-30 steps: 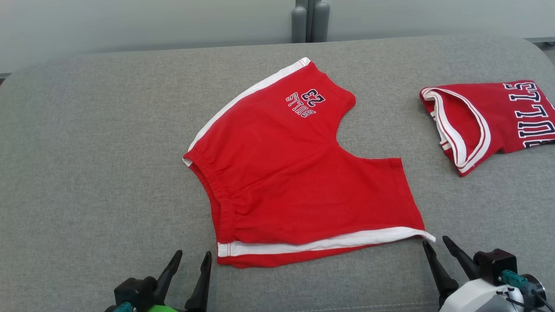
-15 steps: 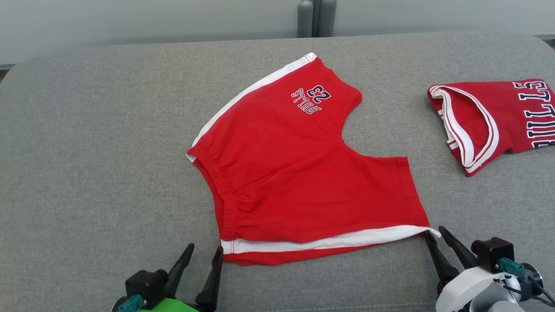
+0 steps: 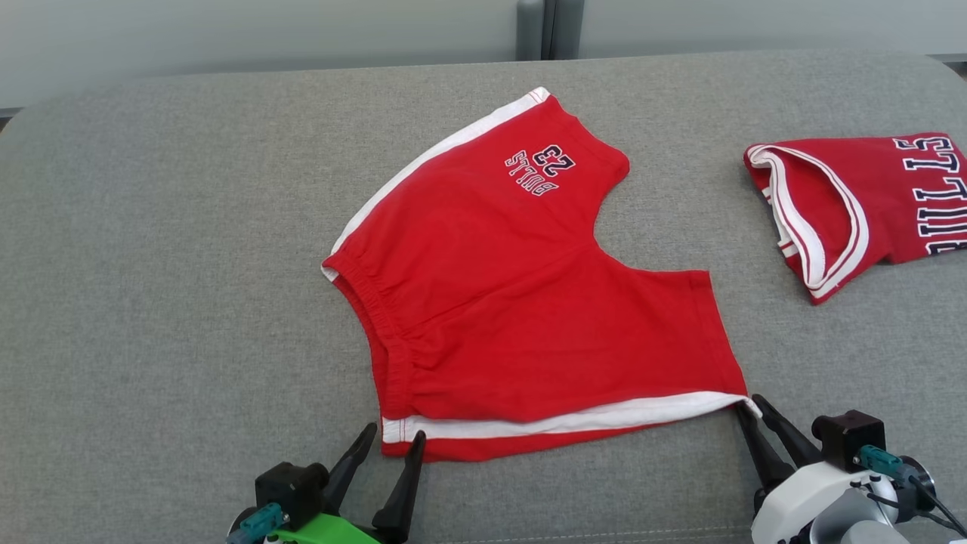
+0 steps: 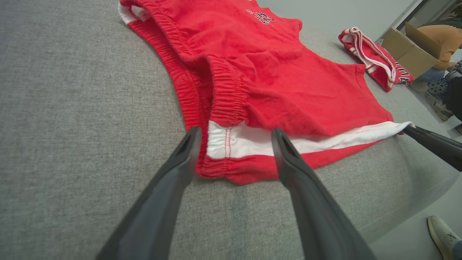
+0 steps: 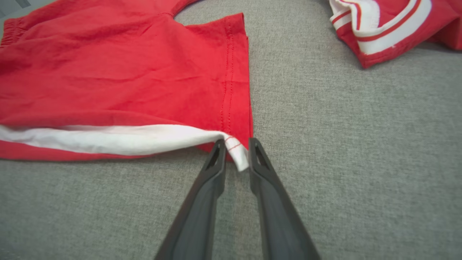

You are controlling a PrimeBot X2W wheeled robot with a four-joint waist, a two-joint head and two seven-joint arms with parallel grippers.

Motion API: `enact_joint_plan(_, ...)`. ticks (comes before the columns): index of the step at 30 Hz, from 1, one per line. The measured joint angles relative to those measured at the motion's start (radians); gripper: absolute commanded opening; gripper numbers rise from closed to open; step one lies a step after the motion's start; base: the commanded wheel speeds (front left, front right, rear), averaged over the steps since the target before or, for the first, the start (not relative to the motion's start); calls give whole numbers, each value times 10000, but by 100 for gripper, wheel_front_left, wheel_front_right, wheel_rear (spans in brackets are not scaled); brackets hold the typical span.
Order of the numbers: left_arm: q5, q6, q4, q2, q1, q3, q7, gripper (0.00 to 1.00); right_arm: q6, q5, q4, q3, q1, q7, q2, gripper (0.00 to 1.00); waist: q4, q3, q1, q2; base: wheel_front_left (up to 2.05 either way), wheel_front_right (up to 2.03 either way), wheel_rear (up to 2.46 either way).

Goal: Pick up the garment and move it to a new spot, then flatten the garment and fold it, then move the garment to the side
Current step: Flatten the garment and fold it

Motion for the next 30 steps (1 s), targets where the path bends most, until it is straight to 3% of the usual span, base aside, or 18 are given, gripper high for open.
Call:
enact_joint_plan(15,-376,0,593,36,-383,-221,2,100,88,0,130,-6,-203,0,75,27,-72,102,0,0,0,0,0)
enact_joint_plan(17,-456,0,669,36,-410,-259,2,76,88,0,150,-4,-209,0,90,25,-78,110,0,0,0,0,0)
enact_joint_plan(18,-489,0,690,36,-410,-276,2,48,88,0,157,-4,-218,0,94,25,-81,112,0,0,0,0,0)
enact_joint_plan(20,-523,0,711,36,-418,-303,2,18,88,0,169,-4,-252,0,96,24,-85,112,0,0,0,0,0)
enact_joint_plan(22,-527,0,731,38,-463,-347,2,0,88,0,188,-4,-301,0,100,20,-90,117,0,0,0,0,0)
enact_joint_plan(23,-539,0,729,40,-512,-374,2,0,88,0,192,-4,-331,0,102,19,-91,119,0,0,0,0,0)
enact_joint_plan(25,-612,0,727,42,-571,-437,2,0,90,0,148,-4,-360,0,111,0,-91,124,0,0,0,0,0)
enact_joint_plan(30,-654,0,702,203,-670,-593,2,0,90,2,-230,-38,-372,0,88,0,-83,126,0,0,0,0,0)
